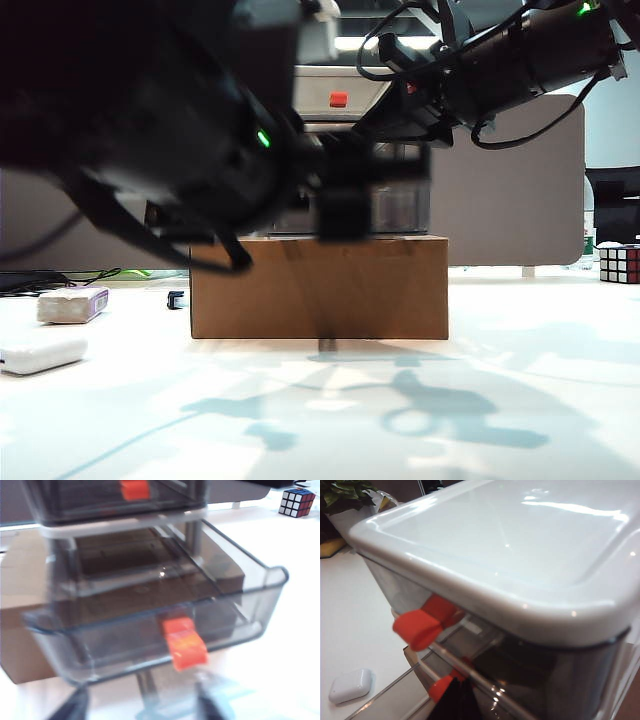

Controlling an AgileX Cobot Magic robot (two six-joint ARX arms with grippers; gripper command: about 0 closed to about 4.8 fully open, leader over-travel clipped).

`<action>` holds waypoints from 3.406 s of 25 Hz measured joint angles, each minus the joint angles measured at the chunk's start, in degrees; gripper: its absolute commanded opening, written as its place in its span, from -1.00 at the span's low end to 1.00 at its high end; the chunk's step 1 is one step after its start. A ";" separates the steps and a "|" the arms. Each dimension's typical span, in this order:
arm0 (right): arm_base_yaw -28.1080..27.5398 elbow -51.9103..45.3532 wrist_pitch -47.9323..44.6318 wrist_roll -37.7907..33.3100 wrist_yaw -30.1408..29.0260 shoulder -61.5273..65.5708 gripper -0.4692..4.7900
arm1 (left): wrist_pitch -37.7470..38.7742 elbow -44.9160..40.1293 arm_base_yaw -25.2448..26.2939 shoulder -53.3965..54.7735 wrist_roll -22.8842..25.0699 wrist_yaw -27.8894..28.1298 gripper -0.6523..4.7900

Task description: Open the third layer of the drawer on the table, pick up the earphone case on the table and put it in, and finally close the drawer.

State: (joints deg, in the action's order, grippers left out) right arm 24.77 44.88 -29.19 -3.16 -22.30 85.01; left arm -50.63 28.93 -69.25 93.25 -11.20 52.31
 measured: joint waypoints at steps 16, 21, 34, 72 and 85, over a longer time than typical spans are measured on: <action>0.02 -0.02 2.12 0.00 -6.27 -1.22 -0.84 | 57.55 -1.25 15.65 -34.75 -0.28 -10.93 0.10; 0.00 -0.02 3.48 0.02 -6.75 -6.21 -0.84 | 62.88 -1.25 28.22 -37.22 5.25 -17.29 0.13; 0.00 0.00 16.20 3.28 -6.67 -11.41 -0.84 | 59.41 -1.68 45.86 -30.82 15.76 -40.81 0.78; -0.02 0.00 19.28 4.70 -6.21 -11.76 -0.84 | 53.00 -0.46 50.34 -15.26 17.68 -55.30 0.74; -0.02 0.00 19.28 4.70 -6.21 -11.76 -0.84 | 57.94 -0.37 50.23 -17.00 18.71 -55.87 0.72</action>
State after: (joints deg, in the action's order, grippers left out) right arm 24.75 44.88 -9.91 1.54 -28.51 73.25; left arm 7.31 28.56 -19.03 76.25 7.51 -3.55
